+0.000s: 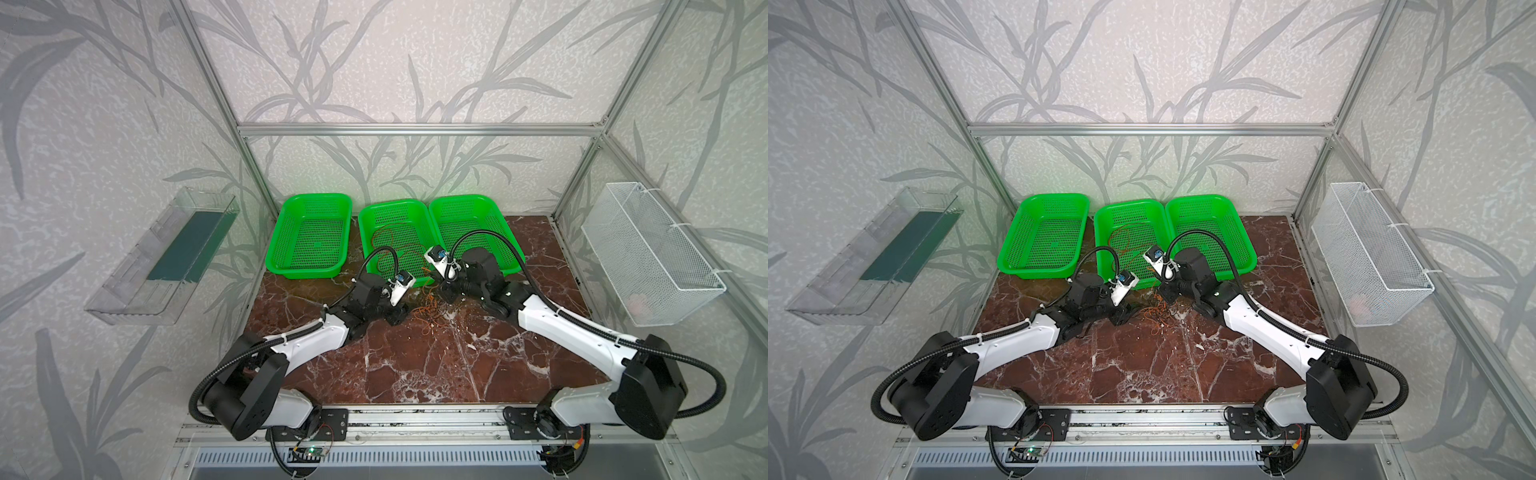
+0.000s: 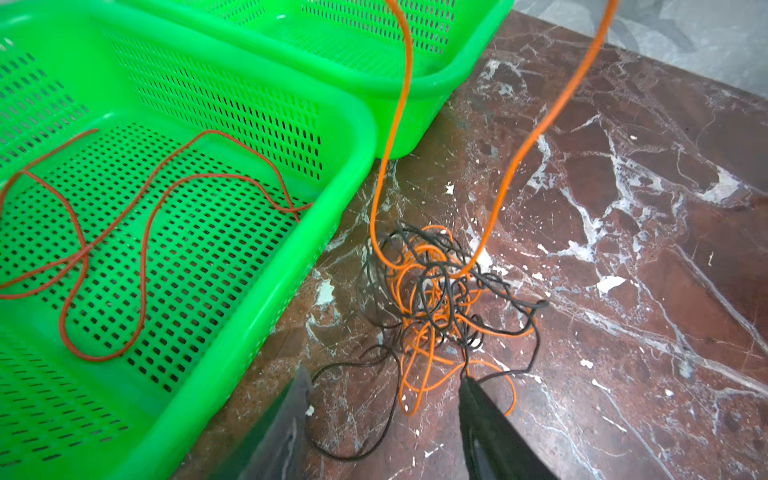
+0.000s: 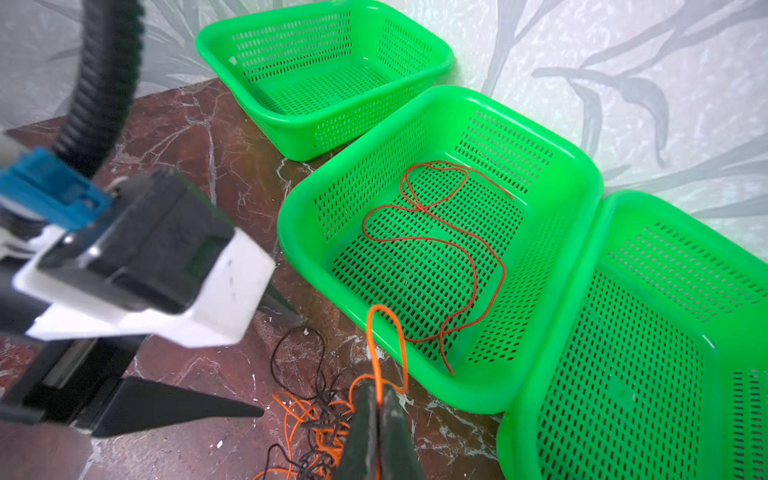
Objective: Untangle the cables
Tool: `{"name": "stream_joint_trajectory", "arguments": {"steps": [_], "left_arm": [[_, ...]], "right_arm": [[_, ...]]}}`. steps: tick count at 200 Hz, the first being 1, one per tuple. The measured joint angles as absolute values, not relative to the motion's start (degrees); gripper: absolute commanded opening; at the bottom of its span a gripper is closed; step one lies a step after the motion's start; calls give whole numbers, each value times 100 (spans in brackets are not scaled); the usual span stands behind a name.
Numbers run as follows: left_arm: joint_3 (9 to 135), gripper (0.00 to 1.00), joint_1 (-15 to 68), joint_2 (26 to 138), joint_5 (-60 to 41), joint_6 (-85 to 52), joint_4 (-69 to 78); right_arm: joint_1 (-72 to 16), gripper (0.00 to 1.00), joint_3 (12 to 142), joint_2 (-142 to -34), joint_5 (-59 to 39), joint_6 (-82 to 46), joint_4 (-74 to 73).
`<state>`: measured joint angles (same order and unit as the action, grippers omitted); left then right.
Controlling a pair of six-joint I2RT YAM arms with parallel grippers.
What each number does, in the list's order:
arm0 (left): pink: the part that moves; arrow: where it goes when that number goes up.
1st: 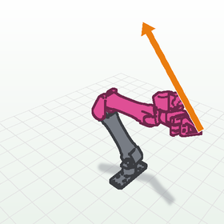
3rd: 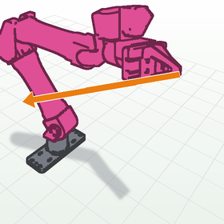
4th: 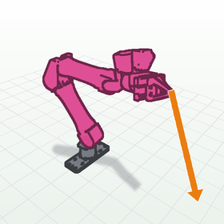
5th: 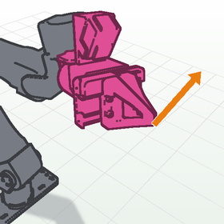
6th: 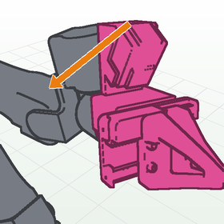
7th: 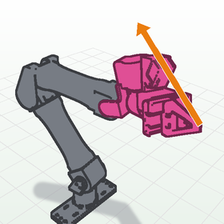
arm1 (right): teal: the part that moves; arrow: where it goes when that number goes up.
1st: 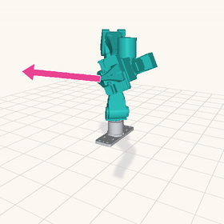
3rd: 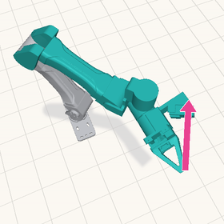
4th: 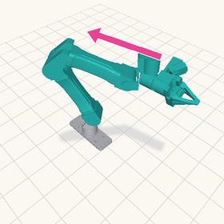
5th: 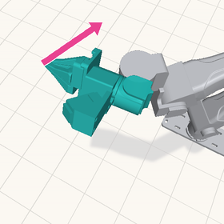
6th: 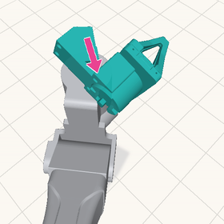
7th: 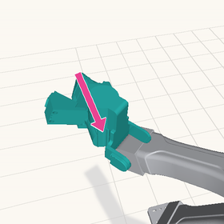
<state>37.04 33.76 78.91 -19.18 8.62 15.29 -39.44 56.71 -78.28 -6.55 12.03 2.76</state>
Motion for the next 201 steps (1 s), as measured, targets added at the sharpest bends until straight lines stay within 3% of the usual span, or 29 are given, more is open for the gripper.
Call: {"name": "stream_joint_trajectory", "arguments": {"steps": [61,151,163,188,195,201], "left_arm": [[3743,64,3378,7885,-2064,550,2228],[4464,62,3380,9146,-2220,449,2790],[4609,53,3380,9308,-2257,432,2792],[4834,8,3380,9524,-2272,423,2746],[4836,0,3380,9513,-2283,408,2733],[4836,0,3380,9485,-2298,429,2696]], "right_arm": [[-3944,0,5433,-7627,-1020,1236,281],[-3944,0,5061,-7216,-1662,1457,-27],[-3944,0,5039,-7207,-1660,1470,-32],[-3944,1,4984,-7146,-1511,1468,-62],[-3944,3,4947,-7102,-1385,1463,-67],[-3944,5,4906,-7065,-1262,1461,-67]]}}
